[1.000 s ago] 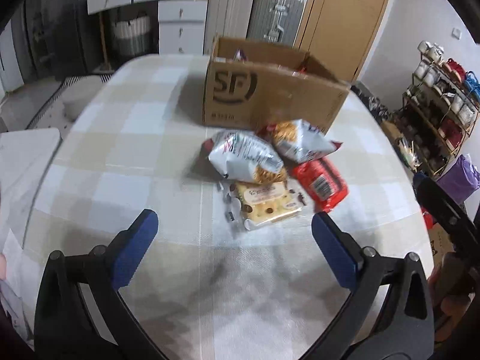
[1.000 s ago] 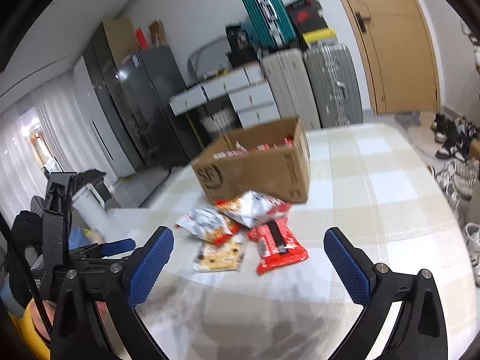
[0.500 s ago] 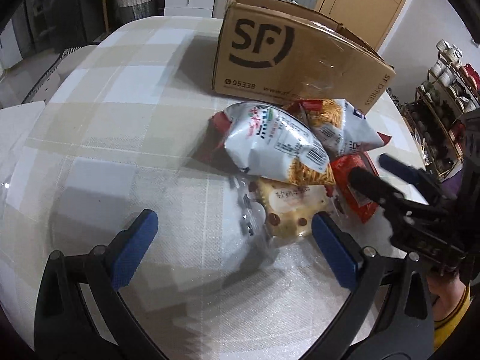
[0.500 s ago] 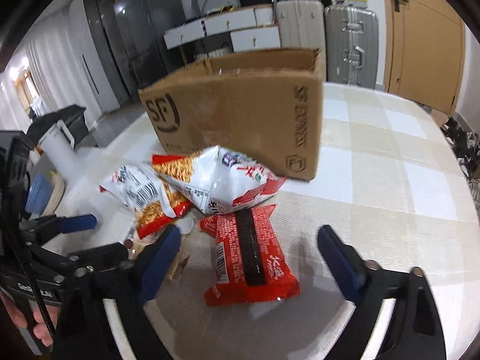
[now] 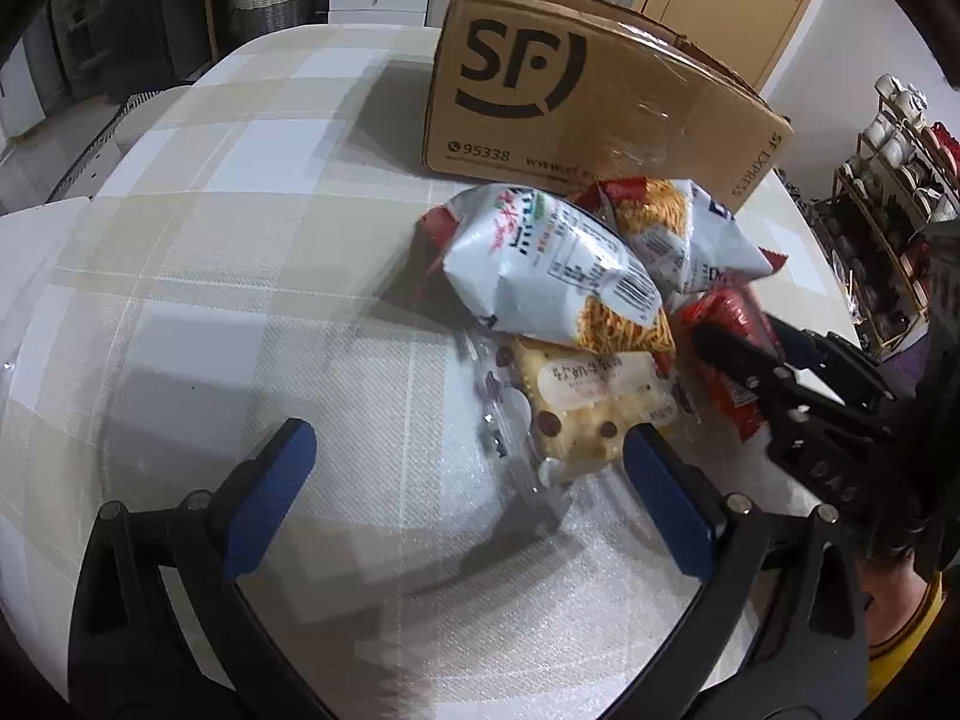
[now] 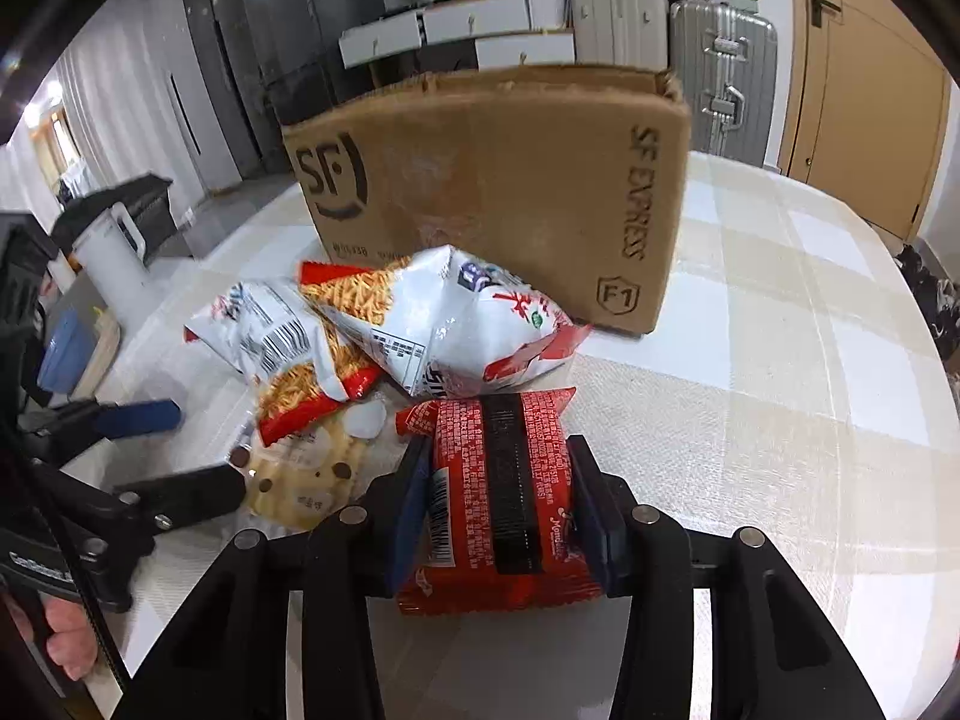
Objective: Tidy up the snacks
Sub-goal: 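Grasp the cracker pack with the left tool while the right tool grasps a red noodle pack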
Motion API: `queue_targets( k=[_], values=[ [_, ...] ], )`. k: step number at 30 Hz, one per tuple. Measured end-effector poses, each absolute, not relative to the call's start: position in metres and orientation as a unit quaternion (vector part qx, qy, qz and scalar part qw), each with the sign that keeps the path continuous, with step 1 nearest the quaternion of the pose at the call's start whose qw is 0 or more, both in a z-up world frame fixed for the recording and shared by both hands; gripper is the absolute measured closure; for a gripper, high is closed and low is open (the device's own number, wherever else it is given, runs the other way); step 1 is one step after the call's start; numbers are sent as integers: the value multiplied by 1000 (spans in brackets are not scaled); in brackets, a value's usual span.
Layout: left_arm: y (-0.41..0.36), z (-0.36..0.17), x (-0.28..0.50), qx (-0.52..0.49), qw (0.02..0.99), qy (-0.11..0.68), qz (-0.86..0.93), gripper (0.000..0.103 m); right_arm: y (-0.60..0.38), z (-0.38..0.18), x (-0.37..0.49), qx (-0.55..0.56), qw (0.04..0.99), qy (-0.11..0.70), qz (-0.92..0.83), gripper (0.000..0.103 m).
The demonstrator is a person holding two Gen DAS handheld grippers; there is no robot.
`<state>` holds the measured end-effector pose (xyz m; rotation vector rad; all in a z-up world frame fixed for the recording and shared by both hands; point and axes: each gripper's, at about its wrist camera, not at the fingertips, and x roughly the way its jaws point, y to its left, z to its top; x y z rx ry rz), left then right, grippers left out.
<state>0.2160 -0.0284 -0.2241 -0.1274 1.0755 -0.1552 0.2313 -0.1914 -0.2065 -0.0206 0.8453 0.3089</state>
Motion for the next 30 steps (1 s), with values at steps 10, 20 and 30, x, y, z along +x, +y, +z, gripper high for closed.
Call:
queue_targets(
  k=[10,20,30],
  values=[
    [-51,-221,217,-58,850,518,-81,1,-222,-193,198,56,910,384,147,58],
    [-77,-223,232,-35,850,523,-60,1,-251,-191,173,98,913,378,121,58],
    [-106,-208,216,-7,858,509,-68,15,-259,-189,155,115,915,369,115,58]
  ],
)
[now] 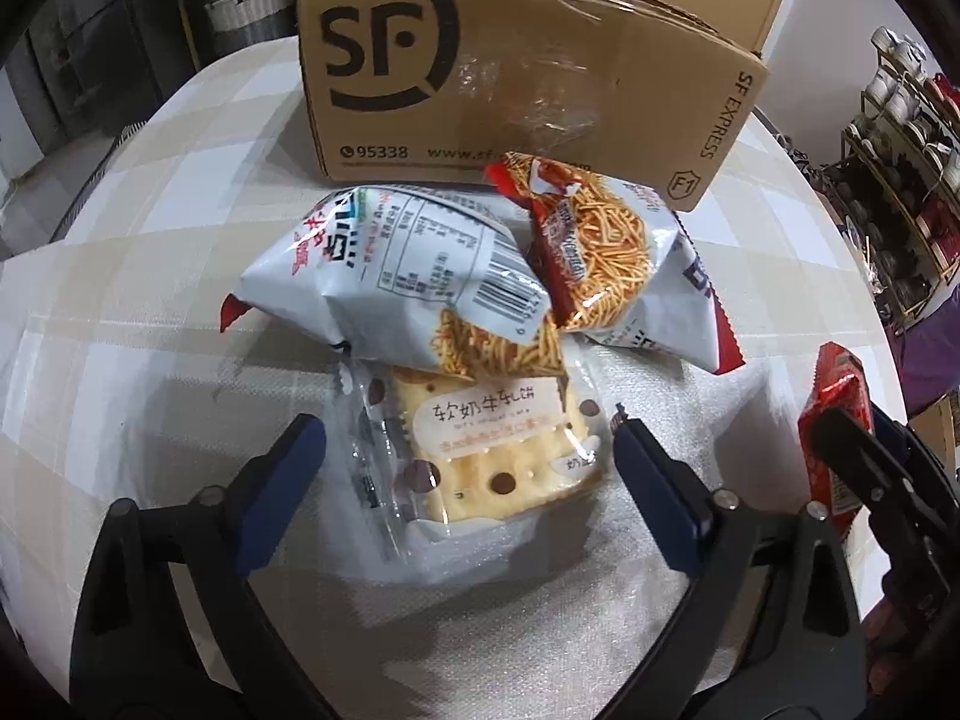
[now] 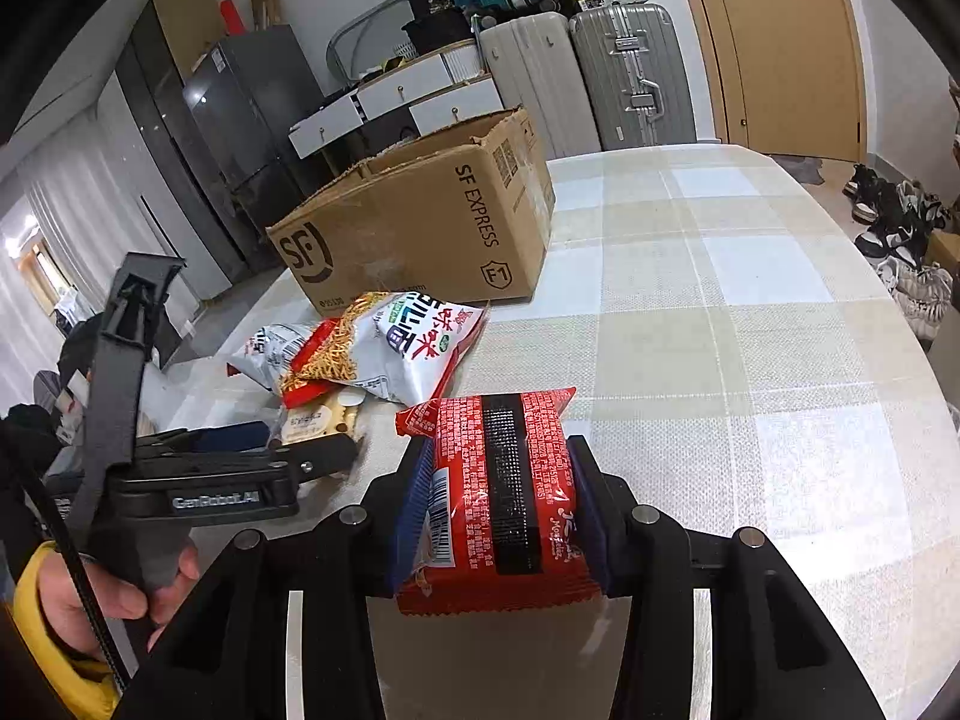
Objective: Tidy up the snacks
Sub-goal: 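Grasp the cracker pack with the left tool while the right tool grasps a red noodle pack, then lift the cracker pack and red noodle pack toward the box with both tools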
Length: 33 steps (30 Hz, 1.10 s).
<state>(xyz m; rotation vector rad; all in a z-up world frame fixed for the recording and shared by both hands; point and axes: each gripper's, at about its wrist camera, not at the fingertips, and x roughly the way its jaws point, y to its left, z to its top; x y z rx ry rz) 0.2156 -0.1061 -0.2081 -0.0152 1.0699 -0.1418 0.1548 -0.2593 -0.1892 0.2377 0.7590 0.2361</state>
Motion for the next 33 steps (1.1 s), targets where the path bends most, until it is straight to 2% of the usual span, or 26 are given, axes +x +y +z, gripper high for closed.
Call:
queue_targets(
  k=[1,3,5,19,33],
  values=[
    [-107,-206,214,-8,860,506,-72,20,-260,-189,153,116,915,368,115,58],
    [-109,-201,211,-12,861,503,-79,38,-260,-188,149,121,915,365,120,58],
    [-109,-196,208,-18,861,502,-86,44,-260,-186,145,120,916,363,122,58],
    [-71,-171,168,-56,853,506,-113,46,-249,-166,123,123,921,345,133,58],
    [16,-126,109,-117,876,431,-183,46,-204,-126,122,164,921,316,158,58]
  ],
)
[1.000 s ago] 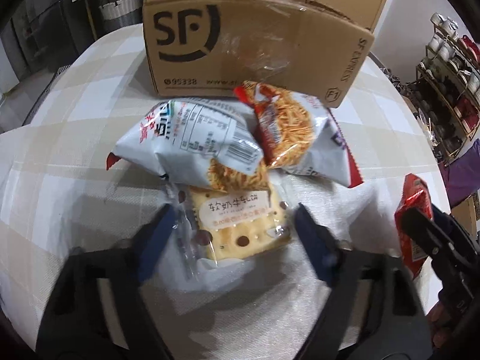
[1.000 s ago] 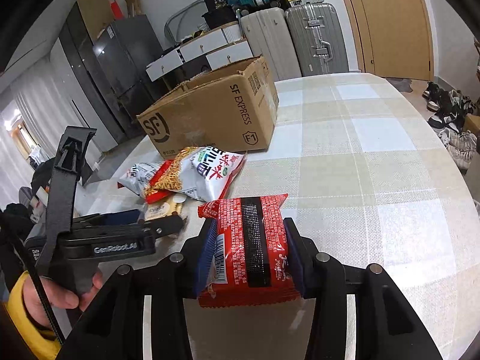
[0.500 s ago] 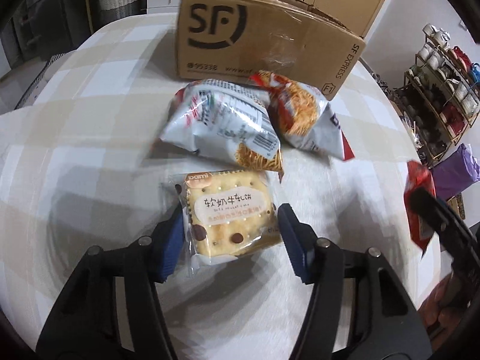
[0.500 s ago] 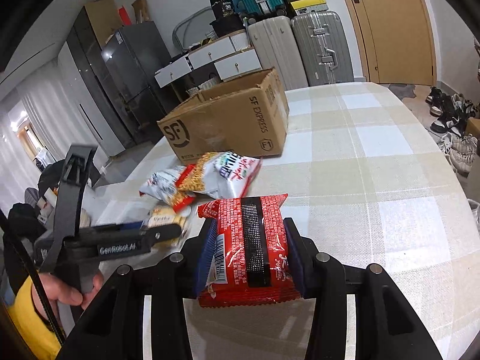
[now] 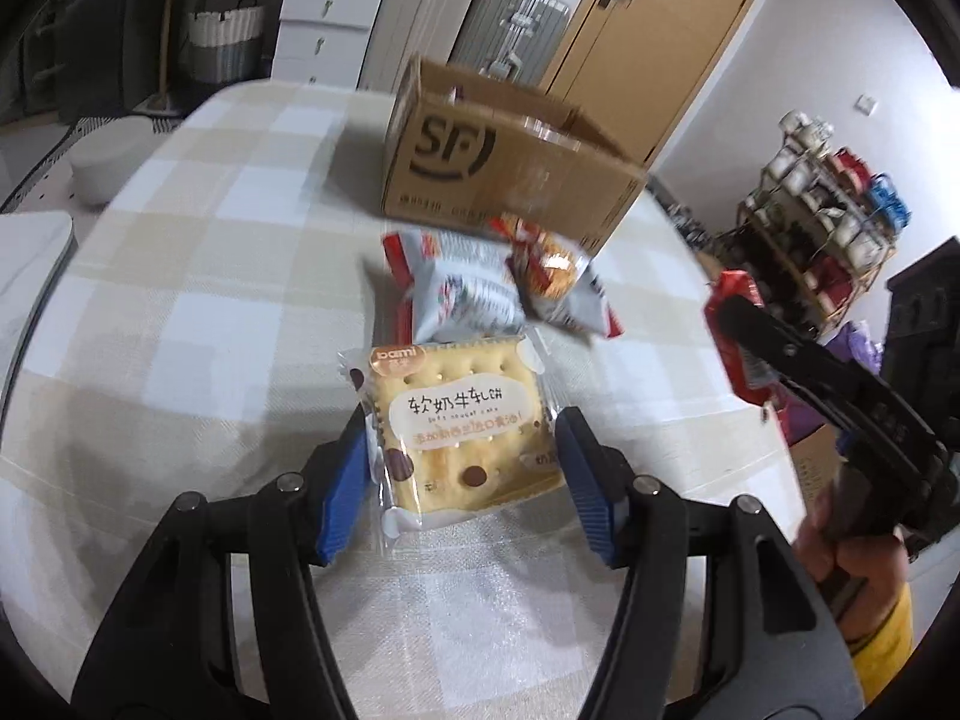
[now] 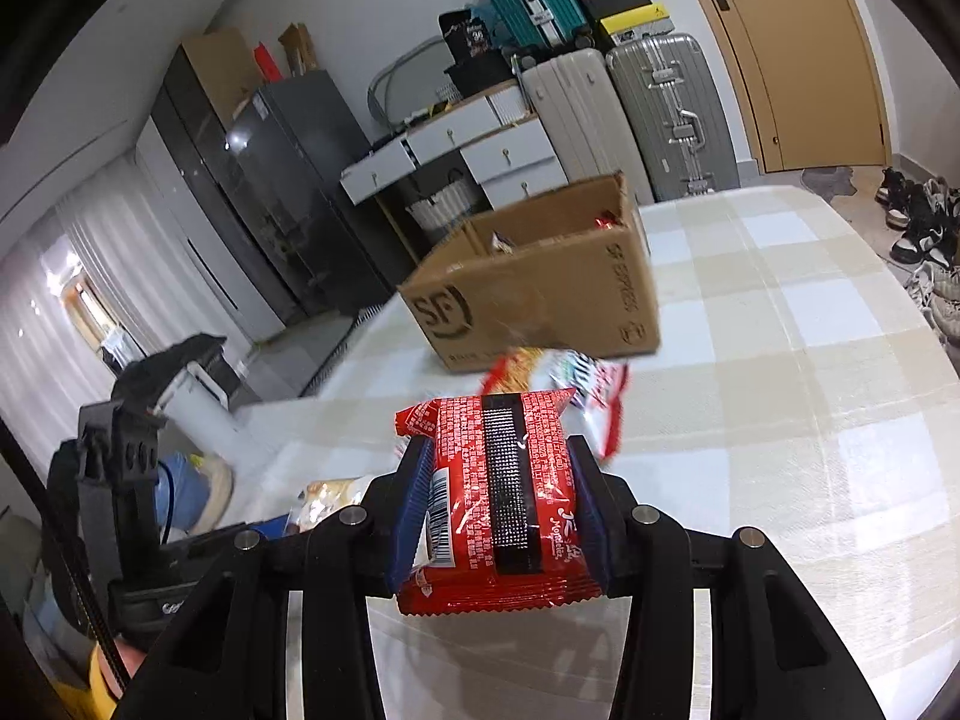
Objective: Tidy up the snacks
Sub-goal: 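Lift the cracker pack and red noodle pack toward the box with both tools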
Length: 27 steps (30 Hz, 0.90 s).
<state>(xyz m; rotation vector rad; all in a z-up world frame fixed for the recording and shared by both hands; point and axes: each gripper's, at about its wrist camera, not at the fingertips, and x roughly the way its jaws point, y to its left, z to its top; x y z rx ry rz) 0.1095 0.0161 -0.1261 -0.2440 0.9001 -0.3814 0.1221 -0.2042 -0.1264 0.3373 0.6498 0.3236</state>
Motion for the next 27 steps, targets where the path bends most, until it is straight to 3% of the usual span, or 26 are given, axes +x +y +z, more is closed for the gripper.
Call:
queue_targets(
  k=[27],
  values=[
    [23,-2,129,-114,909,317,-245,46,-174,-44,133,143,946,236,172,58]
  ],
)
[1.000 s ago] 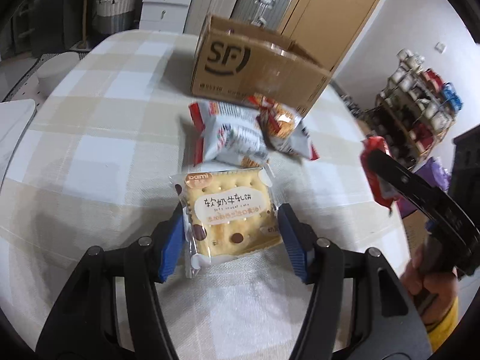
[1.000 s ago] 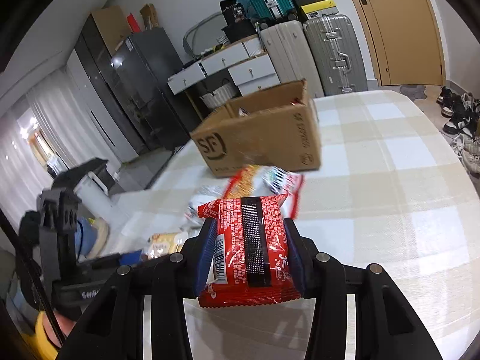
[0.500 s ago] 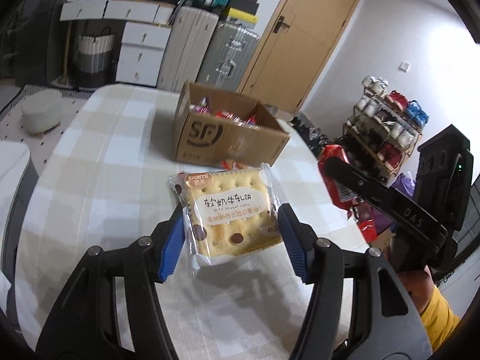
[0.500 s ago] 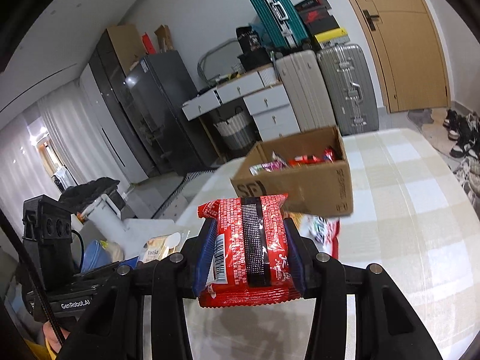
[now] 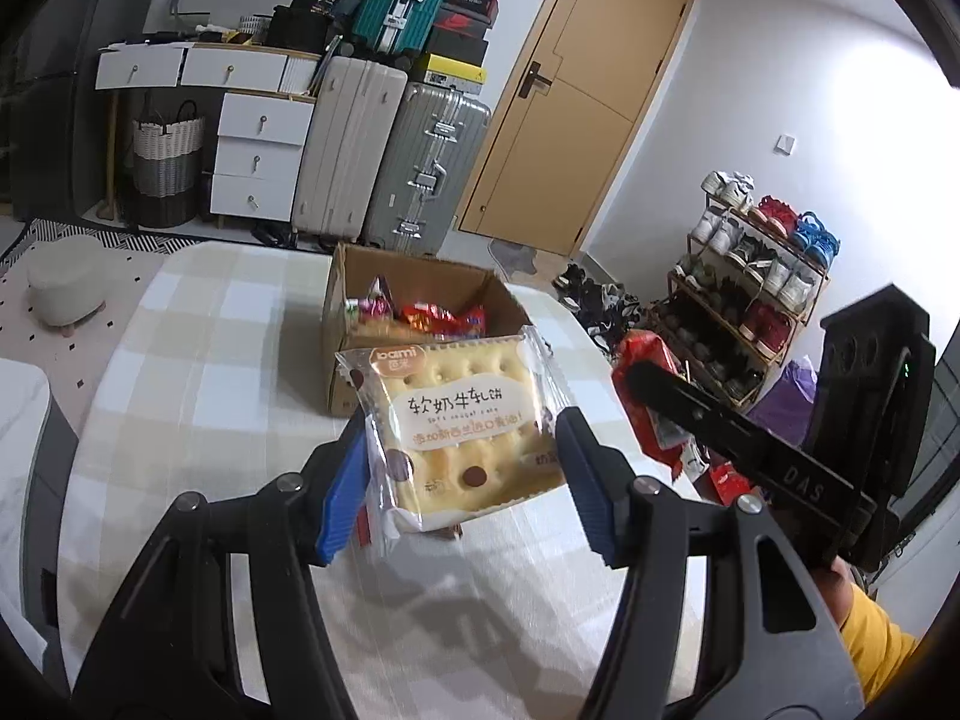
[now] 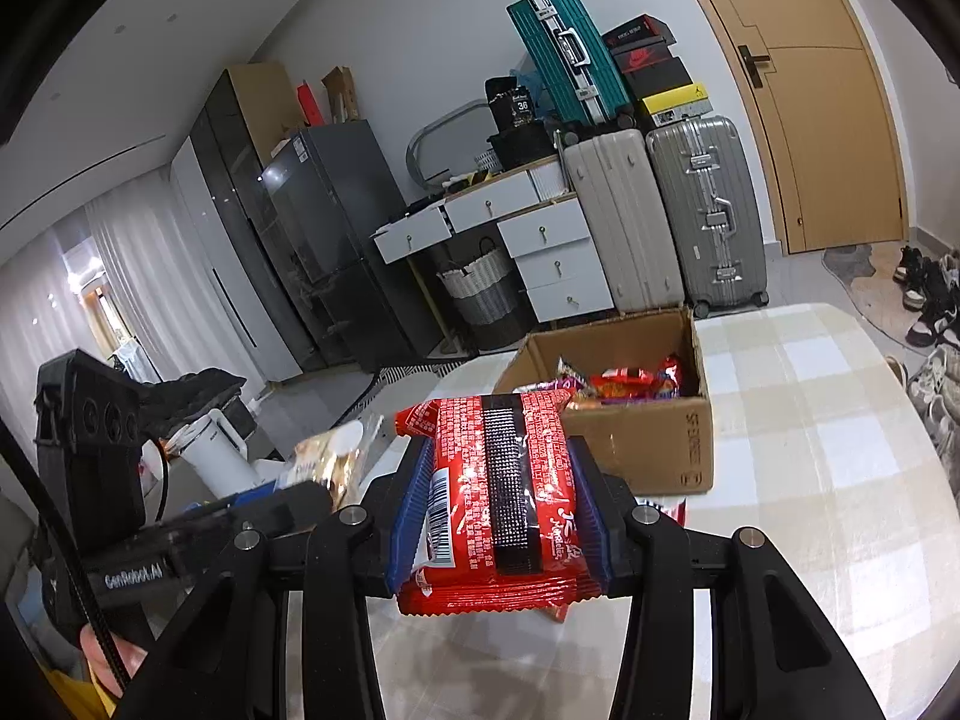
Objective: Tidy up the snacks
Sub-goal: 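Lift the cracker pack and red noodle pack toward the box with both tools, then lower the cracker pack and red noodle pack into the box, opening both tools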
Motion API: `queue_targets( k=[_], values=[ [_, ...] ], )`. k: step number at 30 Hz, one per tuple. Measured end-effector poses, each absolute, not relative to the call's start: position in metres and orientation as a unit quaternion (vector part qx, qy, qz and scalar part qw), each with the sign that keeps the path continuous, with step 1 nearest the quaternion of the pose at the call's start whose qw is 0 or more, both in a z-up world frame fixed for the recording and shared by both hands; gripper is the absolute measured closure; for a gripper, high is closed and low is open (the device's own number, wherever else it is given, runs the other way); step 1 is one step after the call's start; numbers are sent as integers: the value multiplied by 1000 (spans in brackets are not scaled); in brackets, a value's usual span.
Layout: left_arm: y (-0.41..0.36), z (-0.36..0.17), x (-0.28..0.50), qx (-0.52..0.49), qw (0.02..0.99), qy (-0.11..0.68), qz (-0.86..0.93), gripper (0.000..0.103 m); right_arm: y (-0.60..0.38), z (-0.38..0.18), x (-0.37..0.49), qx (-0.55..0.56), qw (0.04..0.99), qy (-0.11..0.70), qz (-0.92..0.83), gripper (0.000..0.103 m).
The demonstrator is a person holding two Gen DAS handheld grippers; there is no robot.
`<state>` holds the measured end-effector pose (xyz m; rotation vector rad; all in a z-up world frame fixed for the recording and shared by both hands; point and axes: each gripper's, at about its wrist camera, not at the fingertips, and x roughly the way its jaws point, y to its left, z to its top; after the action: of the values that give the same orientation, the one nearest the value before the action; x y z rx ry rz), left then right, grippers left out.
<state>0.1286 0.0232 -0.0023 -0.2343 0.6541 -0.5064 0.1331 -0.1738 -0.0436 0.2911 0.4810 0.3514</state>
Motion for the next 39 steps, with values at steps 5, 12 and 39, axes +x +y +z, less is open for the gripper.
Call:
queue_targets(
  k=[5,12,39],
  values=[
    [17,10,142,-109,912,314,-242,46,-180,-37,139,143,947,229,176,58],
    [0,19,168,-102,912,317,-238,46,-189,-28,149,139,949,219,182,58],
    [-77,-3,349,-54,890,401,-213,46,-209,16,270,101,945,235,202,58]
  ],
)
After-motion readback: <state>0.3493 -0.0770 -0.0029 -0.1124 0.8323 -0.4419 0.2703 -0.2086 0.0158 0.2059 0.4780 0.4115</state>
